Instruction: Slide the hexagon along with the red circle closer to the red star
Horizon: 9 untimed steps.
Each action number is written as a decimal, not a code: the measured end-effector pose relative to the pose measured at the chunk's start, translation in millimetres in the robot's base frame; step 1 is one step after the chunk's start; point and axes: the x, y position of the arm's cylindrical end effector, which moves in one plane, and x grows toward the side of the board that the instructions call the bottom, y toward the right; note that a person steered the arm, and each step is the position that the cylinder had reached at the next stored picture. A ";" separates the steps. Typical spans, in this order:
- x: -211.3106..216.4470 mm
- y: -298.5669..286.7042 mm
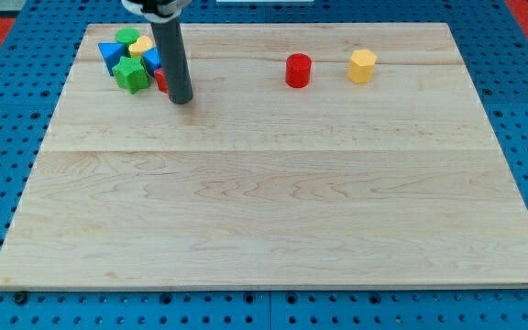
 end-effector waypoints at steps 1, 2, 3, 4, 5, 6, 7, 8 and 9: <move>45.7 74.9; 19.7 138.6; -0.4 186.2; -7.9 269.3; -50.4 287.3; -84.1 286.1; -84.0 220.1; -84.0 142.0; -84.0 82.8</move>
